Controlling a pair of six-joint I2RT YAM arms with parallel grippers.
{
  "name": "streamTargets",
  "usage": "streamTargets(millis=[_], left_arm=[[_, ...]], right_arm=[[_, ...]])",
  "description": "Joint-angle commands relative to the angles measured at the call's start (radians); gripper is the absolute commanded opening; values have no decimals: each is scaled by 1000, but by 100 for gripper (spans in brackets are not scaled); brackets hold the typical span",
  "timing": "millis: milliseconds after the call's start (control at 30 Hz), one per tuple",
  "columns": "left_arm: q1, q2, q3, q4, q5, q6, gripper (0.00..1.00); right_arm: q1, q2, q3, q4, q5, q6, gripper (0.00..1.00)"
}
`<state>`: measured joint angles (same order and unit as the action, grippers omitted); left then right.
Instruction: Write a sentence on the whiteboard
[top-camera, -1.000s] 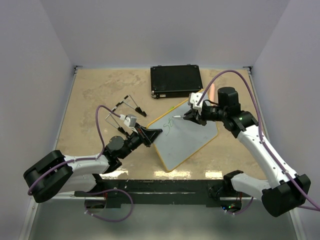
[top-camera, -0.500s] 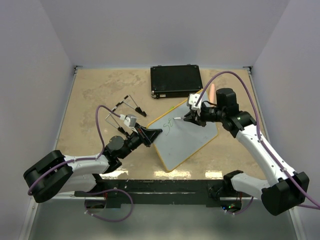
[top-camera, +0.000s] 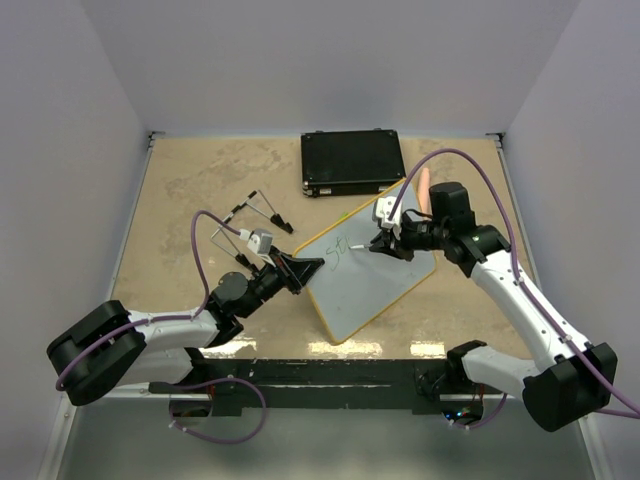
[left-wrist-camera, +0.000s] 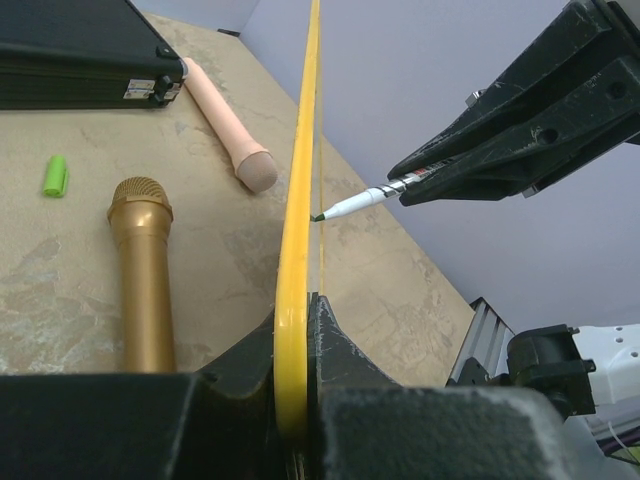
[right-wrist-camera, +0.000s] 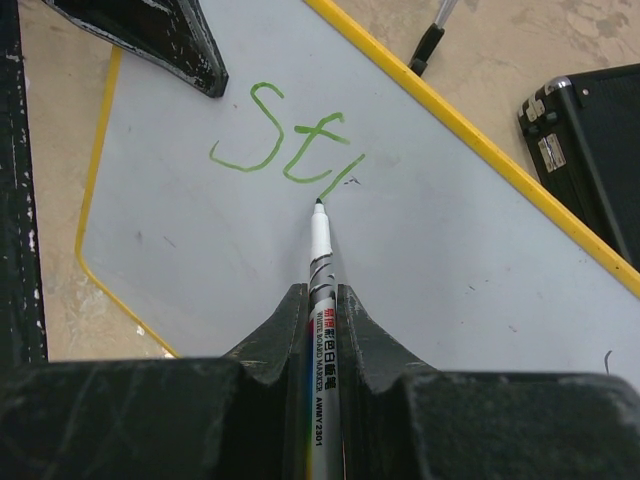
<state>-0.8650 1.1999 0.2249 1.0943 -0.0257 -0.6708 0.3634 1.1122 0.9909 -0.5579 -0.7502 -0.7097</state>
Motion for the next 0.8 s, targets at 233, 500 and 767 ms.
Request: streamTargets(millis=[233, 500, 767], left_arm=[[-2, 10, -16, -33, 47, 80, 0], [-2, 18, -18, -28, 49, 80, 0], [-2, 17, -18, -27, 50, 80, 0]], right_arm=[[-4, 15, 35, 24, -6, -7, 0], [-4, 23, 46, 82, -3, 41, 0], [-7, 28, 60, 118, 5, 70, 0]])
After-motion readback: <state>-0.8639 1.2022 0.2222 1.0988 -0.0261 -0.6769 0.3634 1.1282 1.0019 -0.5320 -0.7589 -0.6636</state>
